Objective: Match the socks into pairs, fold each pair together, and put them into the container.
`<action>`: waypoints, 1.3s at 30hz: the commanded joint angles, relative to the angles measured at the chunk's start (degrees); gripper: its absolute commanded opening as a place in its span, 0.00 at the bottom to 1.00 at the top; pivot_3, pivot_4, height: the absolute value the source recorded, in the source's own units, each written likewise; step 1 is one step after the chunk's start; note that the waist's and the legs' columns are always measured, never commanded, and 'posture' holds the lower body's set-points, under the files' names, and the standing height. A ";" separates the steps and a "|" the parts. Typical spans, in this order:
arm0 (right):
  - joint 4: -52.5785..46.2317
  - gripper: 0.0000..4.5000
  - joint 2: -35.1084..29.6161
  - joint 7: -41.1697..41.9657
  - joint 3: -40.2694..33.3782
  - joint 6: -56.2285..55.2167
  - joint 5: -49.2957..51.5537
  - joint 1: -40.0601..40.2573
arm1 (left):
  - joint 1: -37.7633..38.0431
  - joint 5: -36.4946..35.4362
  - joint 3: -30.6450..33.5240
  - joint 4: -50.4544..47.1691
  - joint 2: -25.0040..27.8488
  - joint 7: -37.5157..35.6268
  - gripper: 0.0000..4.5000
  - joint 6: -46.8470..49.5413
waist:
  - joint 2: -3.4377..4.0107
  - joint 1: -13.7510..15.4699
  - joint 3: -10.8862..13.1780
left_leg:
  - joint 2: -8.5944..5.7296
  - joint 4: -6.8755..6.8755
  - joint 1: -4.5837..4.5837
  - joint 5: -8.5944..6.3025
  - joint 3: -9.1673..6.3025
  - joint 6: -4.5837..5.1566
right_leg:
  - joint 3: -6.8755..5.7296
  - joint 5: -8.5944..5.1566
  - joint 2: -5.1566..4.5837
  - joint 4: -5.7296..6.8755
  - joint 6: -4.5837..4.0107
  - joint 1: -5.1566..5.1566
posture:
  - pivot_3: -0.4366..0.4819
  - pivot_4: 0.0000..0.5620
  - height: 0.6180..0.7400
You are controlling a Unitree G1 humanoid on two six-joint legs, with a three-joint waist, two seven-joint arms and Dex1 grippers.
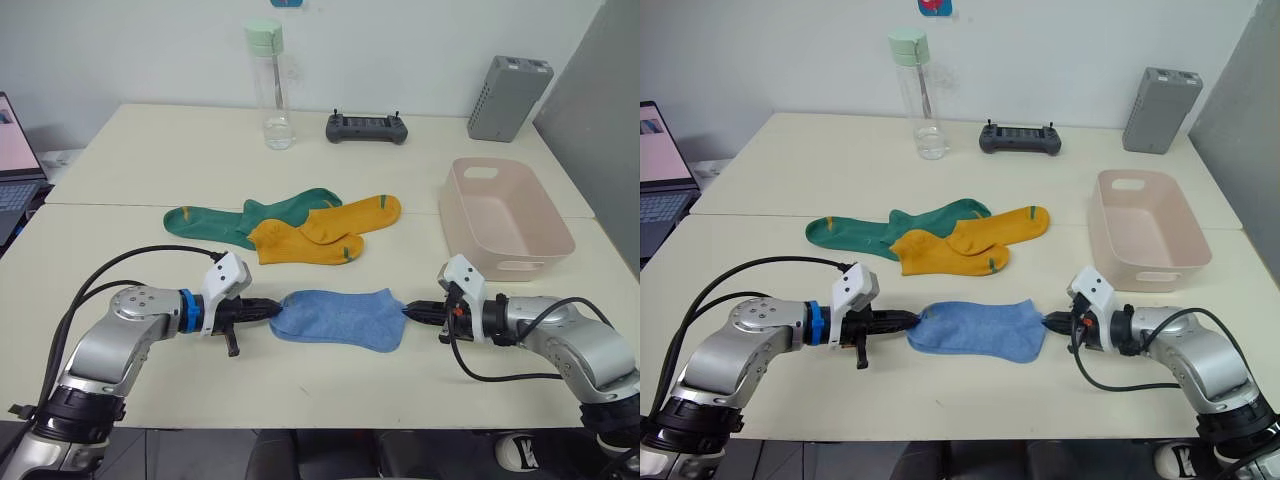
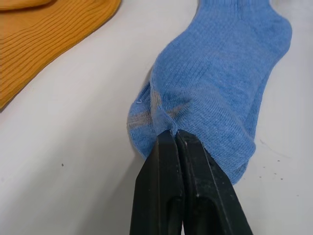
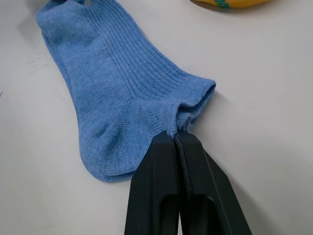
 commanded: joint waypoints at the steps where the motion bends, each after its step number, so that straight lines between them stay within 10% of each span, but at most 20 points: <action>1: -3.44 0.00 0.31 0.62 -3.58 2.52 4.36 -0.46 | -0.62 -3.75 3.19 -2.98 2.13 -1.06 0.00 3.81 | 0.00 0.00 0.00 | 0.00 0.00 0.00 0.00 0.00 0.00 | 0.00 0.00 0.00 0.00 0.00 0.00 | 0.48 0.27 1.00; 39: -4.25 0.00 1.13 -2.77 -4.53 7.02 7.49 -2.37 | -3.18 -0.56 -0.90 1.13 1.64 -1.99 0.00 -0.37 | 0.00 0.06 0.00 | 0.00 -0.02 0.00 0.00 -0.01 0.00 | -0.02 -0.01 0.00 0.00 -0.01 0.00 | 0.48 0.27 1.00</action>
